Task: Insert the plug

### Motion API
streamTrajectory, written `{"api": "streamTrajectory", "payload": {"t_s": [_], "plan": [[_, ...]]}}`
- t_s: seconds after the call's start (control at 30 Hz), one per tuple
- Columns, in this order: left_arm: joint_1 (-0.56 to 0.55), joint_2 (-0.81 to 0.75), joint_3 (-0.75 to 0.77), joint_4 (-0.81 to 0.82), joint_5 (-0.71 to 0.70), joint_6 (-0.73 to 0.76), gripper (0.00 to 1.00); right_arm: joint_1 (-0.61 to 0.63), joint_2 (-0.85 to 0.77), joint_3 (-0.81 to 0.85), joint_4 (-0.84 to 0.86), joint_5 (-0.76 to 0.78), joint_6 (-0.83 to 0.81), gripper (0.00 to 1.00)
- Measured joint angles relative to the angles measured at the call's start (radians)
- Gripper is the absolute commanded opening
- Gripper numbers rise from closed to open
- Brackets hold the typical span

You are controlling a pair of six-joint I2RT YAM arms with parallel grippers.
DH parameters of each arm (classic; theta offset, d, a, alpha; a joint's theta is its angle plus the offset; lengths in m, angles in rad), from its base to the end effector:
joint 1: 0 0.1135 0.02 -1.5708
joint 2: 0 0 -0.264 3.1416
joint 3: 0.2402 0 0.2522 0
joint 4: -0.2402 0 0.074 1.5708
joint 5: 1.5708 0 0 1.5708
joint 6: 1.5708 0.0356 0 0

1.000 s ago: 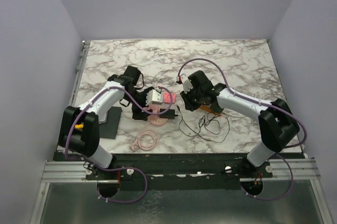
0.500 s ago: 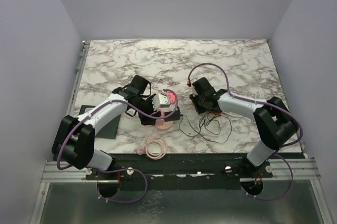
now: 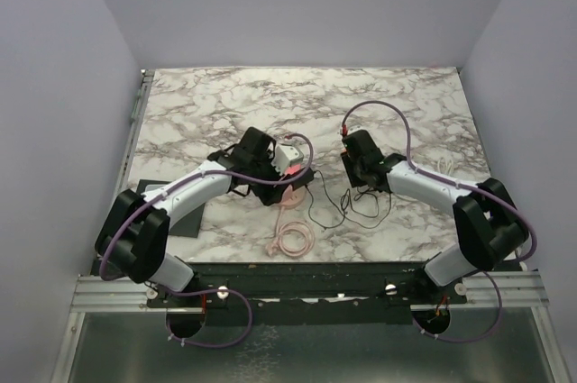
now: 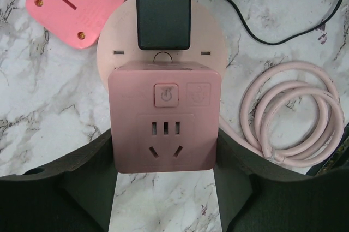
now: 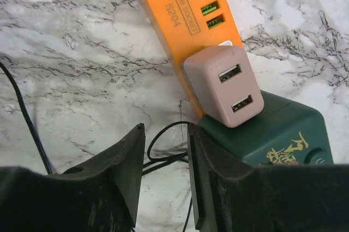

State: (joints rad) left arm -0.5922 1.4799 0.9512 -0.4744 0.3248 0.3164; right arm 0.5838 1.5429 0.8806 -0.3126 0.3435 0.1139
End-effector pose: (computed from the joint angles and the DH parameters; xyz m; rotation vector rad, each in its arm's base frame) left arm 0.2390 -0.1745 0.2138 1.2412 2.2608 -0.5214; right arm 0.2595 0.1570 0.1851 -0.4464 2.4291 -0.1432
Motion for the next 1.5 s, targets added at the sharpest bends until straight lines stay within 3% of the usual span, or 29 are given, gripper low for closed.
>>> {"api": "streamTrajectory", "payload": {"t_s": [0.13, 0.27, 0.37, 0.43, 0.47, 0.77, 0.97, 1.1, 1.5], "plan": [[-0.008, -0.034, -0.036, 0.02, -0.017, -0.032, 0.34, 0.002, -0.013, 0.019, 0.005, -0.033, -0.001, 0.43], [-0.061, -0.058, -0.054, 0.005, -0.017, -0.035, 0.52, 0.013, -0.011, 0.052, 0.009, -0.121, 0.004, 0.44], [-0.124, -0.061, -0.056, -0.004, 0.013, -0.022, 0.69, 0.019, 0.003, 0.101, 0.019, -0.189, 0.017, 0.44], [-0.151, -0.06, -0.056, -0.012, 0.035, -0.008, 0.92, 0.019, 0.014, 0.134, 0.029, -0.219, 0.024, 0.45], [-0.158, -0.059, -0.055, -0.018, 0.049, -0.003, 0.98, 0.019, 0.019, 0.15, 0.031, -0.229, 0.026, 0.45], [-0.133, -0.059, 0.026, -0.104, 0.064, 0.068, 0.99, 0.019, 0.075, 0.212, 0.04, -0.264, 0.045, 0.45], [0.089, -0.038, 0.156, -0.156, 0.076, 0.17, 0.99, 0.019, 0.063, 0.198, 0.029, -0.271, 0.07, 0.46], [0.195, 0.1, 0.348, -0.164, 0.089, 0.26, 0.99, 0.019, -0.006, 0.151, 0.004, -0.276, 0.087, 0.46], [0.153, 0.457, 0.534, -0.239, 0.185, 0.528, 0.99, 0.019, -0.248, 0.054, -0.158, -0.278, 0.147, 0.47]]}}
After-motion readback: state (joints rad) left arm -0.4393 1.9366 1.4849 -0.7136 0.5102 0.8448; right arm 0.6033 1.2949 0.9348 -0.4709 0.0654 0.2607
